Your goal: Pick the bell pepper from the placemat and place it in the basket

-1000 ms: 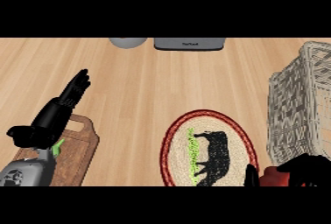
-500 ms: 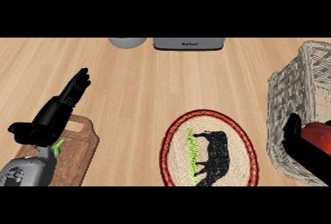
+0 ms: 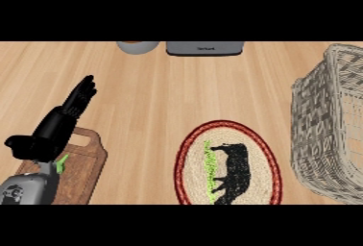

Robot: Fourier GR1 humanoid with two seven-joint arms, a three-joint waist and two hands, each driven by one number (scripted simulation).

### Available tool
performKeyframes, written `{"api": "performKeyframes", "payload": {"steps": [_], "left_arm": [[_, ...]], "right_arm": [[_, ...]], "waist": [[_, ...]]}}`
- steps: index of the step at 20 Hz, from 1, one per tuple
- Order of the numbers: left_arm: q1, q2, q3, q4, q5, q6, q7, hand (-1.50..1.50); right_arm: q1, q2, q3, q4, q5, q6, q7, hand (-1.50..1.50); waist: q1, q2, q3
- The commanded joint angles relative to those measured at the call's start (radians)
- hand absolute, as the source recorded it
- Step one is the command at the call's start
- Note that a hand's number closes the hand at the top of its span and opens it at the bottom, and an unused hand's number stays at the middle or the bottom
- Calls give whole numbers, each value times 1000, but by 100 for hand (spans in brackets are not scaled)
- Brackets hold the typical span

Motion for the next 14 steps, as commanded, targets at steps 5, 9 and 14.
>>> {"api": "performKeyframes", "payload": {"steps": [5, 9, 14], "left_arm": [[-22, -20, 0, 73, -28, -3, -61, 0], [-21, -20, 6, 2, -16, -4, 13, 0], [-45, -12, 21, 55, -14, -26, -13, 0]], "right_arm": [[43, -41, -188, 314, -109, -41, -403, 150], [-48, -97, -196, 519, -74, -76, -521, 150], [-134, -59, -252, 614, -162, -162, -558, -150]], "waist": [[4, 1, -2], [12, 2, -2], [9, 1, -2]]}}
